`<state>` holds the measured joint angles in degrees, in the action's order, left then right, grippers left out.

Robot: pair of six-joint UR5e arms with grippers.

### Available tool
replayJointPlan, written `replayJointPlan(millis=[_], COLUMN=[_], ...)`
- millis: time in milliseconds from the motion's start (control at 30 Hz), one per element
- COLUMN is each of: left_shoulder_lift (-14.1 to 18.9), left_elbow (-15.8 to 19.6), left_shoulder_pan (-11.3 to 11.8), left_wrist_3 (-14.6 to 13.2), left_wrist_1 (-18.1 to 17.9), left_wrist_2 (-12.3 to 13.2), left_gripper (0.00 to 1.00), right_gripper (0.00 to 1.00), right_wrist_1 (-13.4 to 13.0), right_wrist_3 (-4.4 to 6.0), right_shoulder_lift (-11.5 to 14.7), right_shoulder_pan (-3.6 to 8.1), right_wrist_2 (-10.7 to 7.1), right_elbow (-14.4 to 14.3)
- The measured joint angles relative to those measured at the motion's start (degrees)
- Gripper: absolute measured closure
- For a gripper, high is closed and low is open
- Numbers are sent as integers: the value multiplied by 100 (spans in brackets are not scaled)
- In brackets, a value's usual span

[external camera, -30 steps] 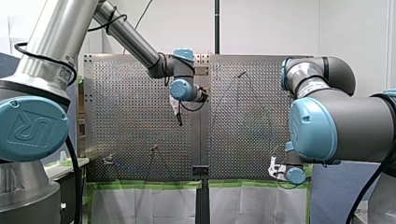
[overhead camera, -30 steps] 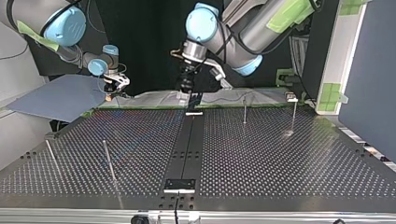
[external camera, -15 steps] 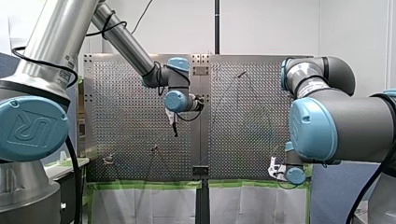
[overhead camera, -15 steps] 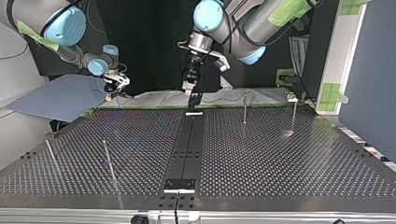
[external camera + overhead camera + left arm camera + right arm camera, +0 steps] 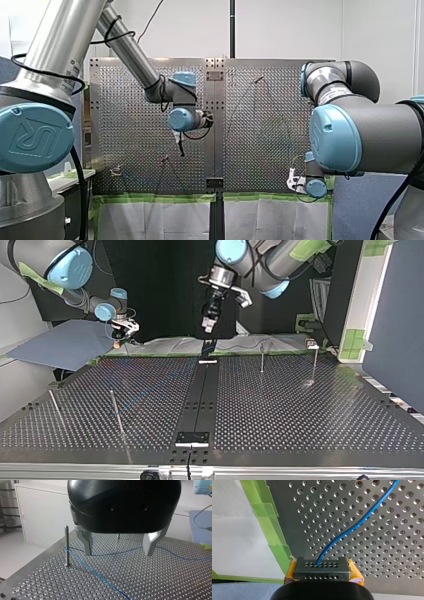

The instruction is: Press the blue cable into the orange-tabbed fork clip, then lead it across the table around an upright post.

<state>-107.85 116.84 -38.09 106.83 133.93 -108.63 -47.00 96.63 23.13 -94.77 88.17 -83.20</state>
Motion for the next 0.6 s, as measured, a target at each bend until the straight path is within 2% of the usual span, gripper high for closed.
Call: replayJointPlan(millis=[600], left_shoulder_lift=[0], left_elbow=[788], left_shoulder_pan=[127], left_wrist_3=[-22], left_wrist_1=[-785], left_wrist_2=[-67], left_gripper=[2], right_gripper=[100], right_wrist_1=[6], right_wrist_3=[-11], right_shoulder_lift=[3], right_shoulder_pan=[-7], right_wrist_2=[-15], right_elbow=[0])
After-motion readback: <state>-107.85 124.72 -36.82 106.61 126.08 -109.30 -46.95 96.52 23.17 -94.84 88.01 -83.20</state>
